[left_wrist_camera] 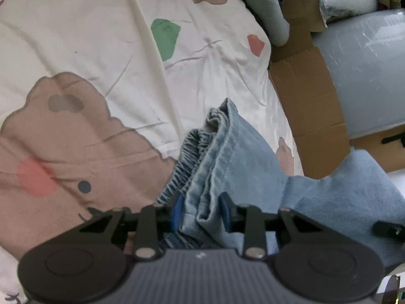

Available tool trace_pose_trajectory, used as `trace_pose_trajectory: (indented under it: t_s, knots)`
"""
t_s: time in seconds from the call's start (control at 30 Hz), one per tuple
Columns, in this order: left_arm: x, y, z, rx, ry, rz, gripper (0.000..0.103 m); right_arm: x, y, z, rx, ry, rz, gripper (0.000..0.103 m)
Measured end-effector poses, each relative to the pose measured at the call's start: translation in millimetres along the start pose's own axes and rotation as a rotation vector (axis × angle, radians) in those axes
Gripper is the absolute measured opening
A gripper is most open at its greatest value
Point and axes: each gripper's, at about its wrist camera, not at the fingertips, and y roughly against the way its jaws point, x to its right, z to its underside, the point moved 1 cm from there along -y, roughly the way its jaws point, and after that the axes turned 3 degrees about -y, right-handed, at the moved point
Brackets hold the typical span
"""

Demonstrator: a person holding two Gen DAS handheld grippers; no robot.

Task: Fold clothes
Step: 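Lift the pants corner with the right gripper and fold it over the stack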

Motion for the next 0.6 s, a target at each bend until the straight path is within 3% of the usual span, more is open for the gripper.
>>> trace_pose_trajectory:
  t_s: [0.37, 0.6]
  knots:
    - [-6, -1, 1, -0.007, 0.013, 0.029, 0.030, -51, -27, -6, 0.040, -0.010, -0.039, 0.006]
    - [-10, 0, 2, -0.003, -0.002, 0.062, 0.028, -101, -69, -4, 0.006, 0.097, -0.007, 0.006]
